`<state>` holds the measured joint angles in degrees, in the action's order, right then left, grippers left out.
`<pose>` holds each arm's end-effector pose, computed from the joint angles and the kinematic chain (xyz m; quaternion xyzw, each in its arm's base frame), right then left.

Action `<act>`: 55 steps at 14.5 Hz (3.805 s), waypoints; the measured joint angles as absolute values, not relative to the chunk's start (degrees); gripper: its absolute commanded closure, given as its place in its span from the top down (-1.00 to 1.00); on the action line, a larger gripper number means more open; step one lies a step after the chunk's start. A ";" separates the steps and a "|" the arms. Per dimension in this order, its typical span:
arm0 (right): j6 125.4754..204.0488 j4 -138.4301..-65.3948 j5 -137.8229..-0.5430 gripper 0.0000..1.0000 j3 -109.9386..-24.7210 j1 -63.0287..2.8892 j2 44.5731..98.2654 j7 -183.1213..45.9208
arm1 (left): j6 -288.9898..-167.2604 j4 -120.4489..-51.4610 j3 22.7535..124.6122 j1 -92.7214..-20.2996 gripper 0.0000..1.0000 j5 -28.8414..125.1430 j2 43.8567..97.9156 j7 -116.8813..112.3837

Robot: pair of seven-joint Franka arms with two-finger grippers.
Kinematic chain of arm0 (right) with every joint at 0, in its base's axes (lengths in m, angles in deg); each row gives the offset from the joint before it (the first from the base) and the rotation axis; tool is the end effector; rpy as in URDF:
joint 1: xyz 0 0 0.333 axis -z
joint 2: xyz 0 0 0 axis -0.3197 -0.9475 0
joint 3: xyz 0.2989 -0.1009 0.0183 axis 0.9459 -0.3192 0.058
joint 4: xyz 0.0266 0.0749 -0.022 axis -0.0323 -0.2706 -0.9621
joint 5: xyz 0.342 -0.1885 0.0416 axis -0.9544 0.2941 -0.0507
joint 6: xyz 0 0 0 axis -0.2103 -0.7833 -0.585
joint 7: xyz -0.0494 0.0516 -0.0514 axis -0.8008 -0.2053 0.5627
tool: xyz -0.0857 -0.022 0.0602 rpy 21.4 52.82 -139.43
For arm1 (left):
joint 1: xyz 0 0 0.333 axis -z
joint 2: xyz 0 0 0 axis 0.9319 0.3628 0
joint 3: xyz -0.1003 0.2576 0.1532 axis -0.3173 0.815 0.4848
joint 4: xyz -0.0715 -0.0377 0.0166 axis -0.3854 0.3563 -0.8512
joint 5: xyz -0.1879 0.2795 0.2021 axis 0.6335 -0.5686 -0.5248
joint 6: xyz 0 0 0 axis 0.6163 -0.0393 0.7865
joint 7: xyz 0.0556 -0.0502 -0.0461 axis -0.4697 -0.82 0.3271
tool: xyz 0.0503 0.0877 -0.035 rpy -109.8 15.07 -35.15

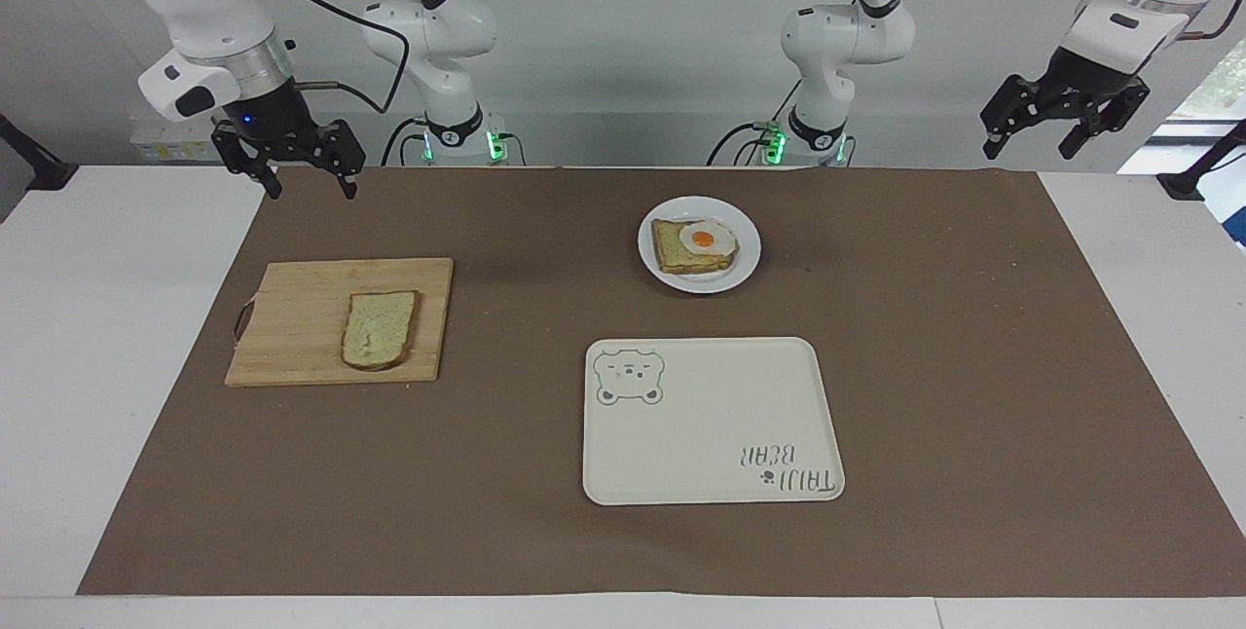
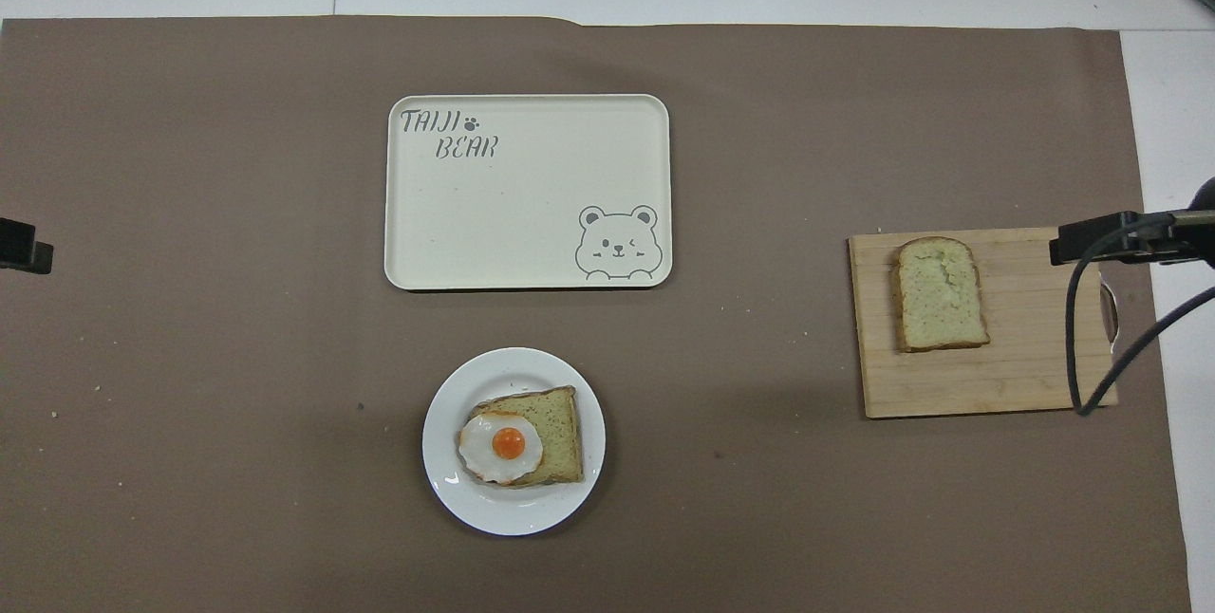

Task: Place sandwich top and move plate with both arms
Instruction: 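Reach the right gripper down to the bread slice on the board, then grasp the bread slice with the right gripper and lift it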

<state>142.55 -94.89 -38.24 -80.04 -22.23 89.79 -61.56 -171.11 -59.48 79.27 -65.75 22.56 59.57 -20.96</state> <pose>0.5442 -0.0203 0.6083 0.9999 -0.0074 0.0146 0.0008 0.5297 -0.0027 0.6837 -0.9995 0.0317 0.0002 0.0026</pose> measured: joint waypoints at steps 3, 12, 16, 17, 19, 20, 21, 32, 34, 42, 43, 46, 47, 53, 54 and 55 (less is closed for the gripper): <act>144.81 -96.89 -38.24 1.00 -80.04 -22.23 89.69 -61.57 | -171.11 -59.48 79.27 -65.75 1.00 22.56 59.57 -20.96; 153.28 -102.03 -38.24 1.00 -80.12 -22.11 87.77 -61.58 | -171.11 -59.48 79.27 -65.75 1.00 22.56 59.57 -20.96; 158.20 -102.53 -38.24 1.00 -80.26 -22.01 83.75 -61.58 | -171.11 -59.48 79.27 -65.75 1.00 22.56 59.57 -20.96; 159.93 -102.61 -38.24 1.00 -80.26 -22.01 82.31 -61.58 | -171.11 -59.48 79.27 -65.75 1.00 22.56 59.57 -20.96; 162.79 -102.68 -38.24 1.00 -80.26 -22.00 79.77 -61.58 | -171.11 -59.48 79.27 -65.75 1.00 22.56 59.57 -20.96; 163.94 -102.69 -38.24 1.00 -80.26 -22.01 78.77 -61.58 | -171.11 -59.48 79.27 -65.75 1.00 22.56 59.57 -20.96; 164.90 -102.72 -38.24 1.00 -80.26 -22.00 77.98 -61.58 | -171.11 -59.48 79.27 -65.75 1.00 22.56 59.57 -20.96; 177.37 -108.98 -47.08 1.00 -80.42 -17.38 70.29 -73.57 | -171.11 -59.48 79.27 -65.75 1.00 22.56 59.57 -20.96; 178.45 -110.43 -52.70 1.00 -80.46 -15.73 69.34 -78.40 | -171.11 -59.48 79.27 -65.75 1.00 22.56 59.57 -20.96; 179.66 -113.88 -55.48 0.67 -80.47 -14.95 68.85 -80.76 | -171.11 -59.48 79.27 -65.75 1.00 22.56 59.57 -20.96; 179.67 -113.94 -55.49 0.09 -80.47 -14.92 68.90 -80.80 | -171.11 -59.48 79.27 -65.75 1.00 22.56 59.57 -20.96; 179.72 -113.99 -55.51 -1.00 -80.47 -14.68 69.31 -81.75 | -169.30 -59.48 79.44 -65.84 1.00 22.56 59.56 -20.88; 179.71 -114.05 -55.51 -1.00 -80.45 -14.68 69.50 -81.82 | -168.61 -59.48 79.46 -66.06 1.00 22.56 59.55 -20.87; 179.71 -114.19 -55.51 -1.00 -80.56 -14.52 69.88 -81.84 | -168.04 -59.49 79.56 -66.26 1.00 22.56 59.44 -20.87; 179.71 -114.19 -55.51 -1.00 -80.56 -14.52 69.88 -81.84 | -168.03 -59.51 79.59 -66.28 1.00 22.56 59.43 -20.87; 179.71 -114.18 -55.51 -1.00 -80.55 -14.52 69.88 -81.84 | -168.03 -59.53 79.63 -66.30 1.00 22.56 59.43 -20.87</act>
<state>179.71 -114.18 -55.51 -80.55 -14.52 69.88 -81.84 -168.03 -59.53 79.63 -66.30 22.56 59.43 -20.87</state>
